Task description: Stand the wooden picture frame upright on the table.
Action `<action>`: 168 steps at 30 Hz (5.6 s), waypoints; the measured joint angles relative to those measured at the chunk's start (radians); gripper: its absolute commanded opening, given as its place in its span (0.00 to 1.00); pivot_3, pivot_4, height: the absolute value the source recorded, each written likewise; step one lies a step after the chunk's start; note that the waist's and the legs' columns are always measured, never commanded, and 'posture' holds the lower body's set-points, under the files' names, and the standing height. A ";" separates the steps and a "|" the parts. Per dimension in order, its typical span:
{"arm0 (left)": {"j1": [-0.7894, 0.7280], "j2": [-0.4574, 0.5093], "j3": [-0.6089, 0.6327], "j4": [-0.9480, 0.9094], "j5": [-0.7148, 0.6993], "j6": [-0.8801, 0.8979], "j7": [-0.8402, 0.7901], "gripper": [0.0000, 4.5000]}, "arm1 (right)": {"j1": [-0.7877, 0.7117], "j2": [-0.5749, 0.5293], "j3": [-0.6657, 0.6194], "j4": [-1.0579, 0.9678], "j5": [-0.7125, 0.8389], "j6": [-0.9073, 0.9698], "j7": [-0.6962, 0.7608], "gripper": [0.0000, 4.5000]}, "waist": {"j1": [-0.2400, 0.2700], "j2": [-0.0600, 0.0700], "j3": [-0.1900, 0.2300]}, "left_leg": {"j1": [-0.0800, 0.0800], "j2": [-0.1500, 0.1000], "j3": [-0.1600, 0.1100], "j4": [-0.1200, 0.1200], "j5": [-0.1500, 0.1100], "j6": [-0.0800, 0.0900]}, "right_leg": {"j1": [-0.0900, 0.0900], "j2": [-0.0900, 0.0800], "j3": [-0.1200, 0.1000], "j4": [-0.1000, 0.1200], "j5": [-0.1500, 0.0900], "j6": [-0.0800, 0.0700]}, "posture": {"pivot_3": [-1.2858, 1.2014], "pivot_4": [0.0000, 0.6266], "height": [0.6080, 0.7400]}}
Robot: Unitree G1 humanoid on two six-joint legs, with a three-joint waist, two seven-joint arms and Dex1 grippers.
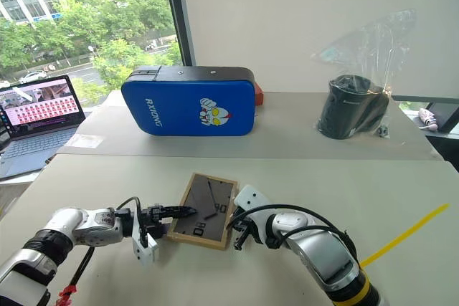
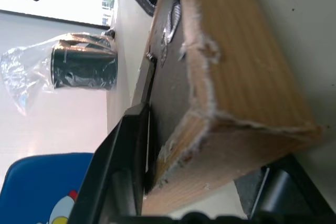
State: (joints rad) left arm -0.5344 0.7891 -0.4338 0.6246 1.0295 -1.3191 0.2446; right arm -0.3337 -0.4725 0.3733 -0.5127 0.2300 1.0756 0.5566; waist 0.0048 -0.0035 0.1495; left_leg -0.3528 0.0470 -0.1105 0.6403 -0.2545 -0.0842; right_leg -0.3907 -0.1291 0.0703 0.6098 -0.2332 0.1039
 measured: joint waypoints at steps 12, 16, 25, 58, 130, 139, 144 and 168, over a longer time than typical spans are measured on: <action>0.046 0.004 -0.001 -0.044 -0.060 0.034 -0.009 0.28 | -0.171 -0.180 -0.162 0.191 0.028 -0.107 0.142 0.33 | -0.010 -0.005 0.002 | 0.000 0.000 0.000 -0.002 0.000 0.000 | -0.001 0.000 0.000 0.000 0.000 -0.001 | 0.52 0.24 1.00; 0.062 0.004 0.000 -0.071 -0.079 0.055 -0.015 0.28 | -0.345 -0.007 -0.146 0.303 0.099 -0.101 0.197 0.62 | -0.017 -0.004 0.003 | 0.000 0.000 0.000 -0.002 0.000 0.000 | -0.001 0.000 0.000 0.001 0.000 -0.001 | 0.52 0.24 1.00; 0.068 -0.005 -0.006 -0.113 -0.094 0.080 -0.038 0.28 | -0.532 0.104 -0.003 0.558 0.177 -0.005 0.342 0.99 | 0.002 -0.004 0.003 | -0.002 0.000 0.000 -0.005 0.000 0.000 | -0.004 0.000 0.000 0.001 0.002 -0.006 | 0.52 0.24 1.00; 0.107 -0.007 -0.005 -0.174 -0.166 0.099 -0.100 0.28 | -0.430 -0.053 -0.179 0.625 0.289 0.018 0.423 0.99 | -0.014 -0.005 0.004 | -0.013 0.000 0.000 -0.007 0.002 -0.003 | -0.017 0.000 0.000 0.002 0.003 -0.010 | 0.52 0.24 1.00; 0.715 -0.122 0.357 -0.768 -1.001 0.723 -0.596 0.90 | -0.391 -0.182 -0.361 0.485 0.427 0.075 0.403 0.49 | -0.035 -0.014 0.017 | -0.006 0.001 0.001 -0.012 0.002 -0.003 | -0.014 0.000 0.001 0.002 0.001 -0.015 | 0.52 0.24 1.00; 0.727 -0.149 0.377 -0.768 -1.011 0.726 -0.649 0.90 | -0.349 -0.202 -0.343 0.531 0.390 0.047 0.394 0.91 | -0.040 -0.014 0.017 | -0.010 0.001 0.001 -0.010 0.002 -0.003 | -0.016 0.000 0.001 0.001 0.001 -0.014 | 0.52 0.24 1.00; 0.741 -0.160 0.404 -0.768 -1.030 0.736 -0.666 0.90 | -0.312 -0.263 -0.449 0.445 0.451 0.088 0.385 0.91 | -0.038 -0.014 0.017 | -0.012 0.001 0.001 -0.010 0.002 -0.003 | -0.017 0.000 0.001 0.001 0.001 -0.014 | 0.52 0.24 1.00; 0.751 -0.500 0.521 -1.015 -1.341 1.518 -0.395 0.90 | 0.424 0.406 -0.405 -0.171 -0.052 -0.361 -0.619 0.91 | -0.046 -0.015 0.016 | -0.016 0.001 0.000 -0.006 0.003 -0.005 | -0.022 0.001 0.001 0.005 0.002 -0.015 | 0.52 0.24 1.00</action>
State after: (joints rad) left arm 0.2166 0.2893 0.0871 -0.3899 -0.3112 0.1989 -0.1506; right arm 0.0903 -0.0665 -0.0316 -0.6838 0.1783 0.7148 -0.0628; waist -0.0412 -0.0183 0.1657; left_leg -0.3684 0.0477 -0.1108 0.6340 -0.2513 -0.0887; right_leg -0.4130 -0.1282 0.0716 0.6148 -0.2311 0.0890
